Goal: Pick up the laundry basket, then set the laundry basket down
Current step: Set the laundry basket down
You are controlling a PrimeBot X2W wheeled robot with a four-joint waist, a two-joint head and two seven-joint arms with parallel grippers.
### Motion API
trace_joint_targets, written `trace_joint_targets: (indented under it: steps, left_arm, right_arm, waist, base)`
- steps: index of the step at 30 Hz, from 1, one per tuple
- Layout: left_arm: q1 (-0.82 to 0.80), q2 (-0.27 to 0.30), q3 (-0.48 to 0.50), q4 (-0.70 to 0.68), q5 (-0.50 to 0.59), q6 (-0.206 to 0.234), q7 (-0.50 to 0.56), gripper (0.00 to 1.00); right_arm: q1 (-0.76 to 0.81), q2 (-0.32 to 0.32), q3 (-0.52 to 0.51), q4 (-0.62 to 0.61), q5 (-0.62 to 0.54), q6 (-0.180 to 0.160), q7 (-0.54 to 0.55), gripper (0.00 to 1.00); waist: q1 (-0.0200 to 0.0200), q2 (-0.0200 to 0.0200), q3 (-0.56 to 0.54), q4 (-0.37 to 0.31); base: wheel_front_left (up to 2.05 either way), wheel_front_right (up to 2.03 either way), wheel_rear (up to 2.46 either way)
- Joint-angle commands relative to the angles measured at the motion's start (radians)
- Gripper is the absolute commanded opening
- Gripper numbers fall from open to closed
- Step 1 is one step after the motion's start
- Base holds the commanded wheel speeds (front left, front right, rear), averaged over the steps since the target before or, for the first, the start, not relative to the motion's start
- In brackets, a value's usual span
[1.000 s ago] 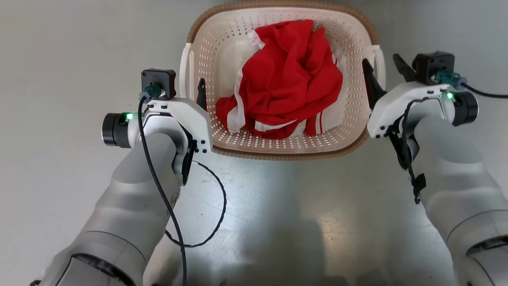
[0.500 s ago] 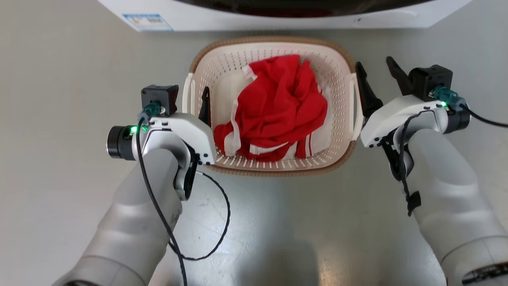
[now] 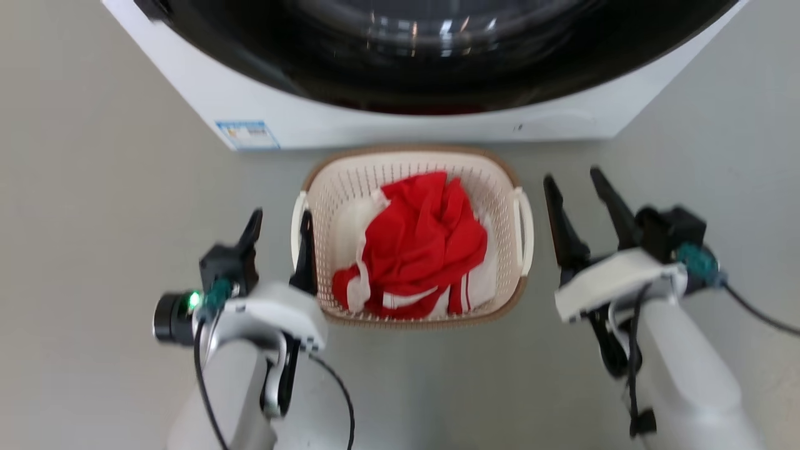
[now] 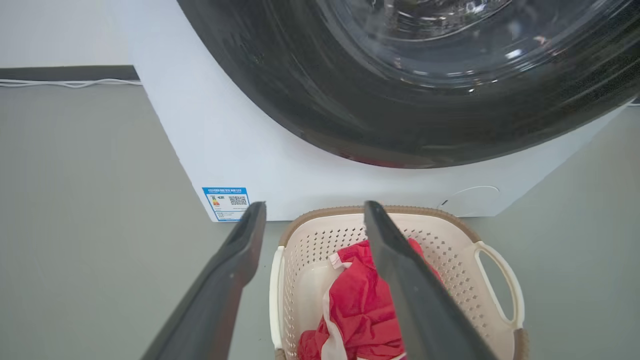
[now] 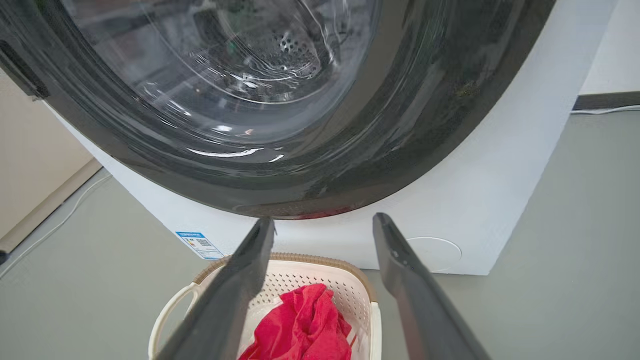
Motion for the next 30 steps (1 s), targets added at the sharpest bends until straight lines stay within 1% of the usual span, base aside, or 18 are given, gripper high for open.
trace_joint_targets:
  steps: [1, 6, 15, 20, 30]
  left_arm:
    - [0.023, 0.011, 0.032, -0.029, 0.01, 0.0, -0.006, 1.0]
    - [0.15, 0.003, 0.077, -0.121, 0.054, -0.004, -0.006, 1.0]
    - [0.328, -0.004, 0.139, -0.248, 0.088, 0.015, -0.006, 1.0]
    - [0.402, -0.005, 0.155, -0.298, 0.098, 0.019, -0.006, 1.0]
    - [0.529, -0.006, 0.167, -0.371, 0.116, 0.013, -0.006, 1.0]
  right_arm:
    - [0.027, 0.016, 0.015, -0.029, 0.01, 0.006, -0.006, 1.0]
    - [0.133, 0.016, 0.002, -0.099, 0.03, 0.006, -0.006, 1.0]
    - [0.294, 0.016, -0.016, -0.201, 0.052, 0.006, -0.006, 1.0]
    - [0.369, 0.016, -0.023, -0.245, 0.051, 0.006, -0.006, 1.0]
    - [0.49, 0.016, -0.026, -0.311, 0.063, 0.006, -0.006, 1.0]
  waist:
    - [0.0, 0.0, -0.048, -0.011]
    - [0.0, 0.0, -0.131, -0.026]
    - [0.0, 0.0, -0.25, -0.043]
    - [0.0, 0.0, -0.301, -0.049]
    - [0.0, 0.0, -0.392, -0.067]
  base:
    - [0.0, 0.0, 0.0]
    - [0.0, 0.0, 0.0]
    - [0.0, 0.0, 0.0]
    - [0.0, 0.0, 0.0]
    - [0.0, 0.0, 0.0]
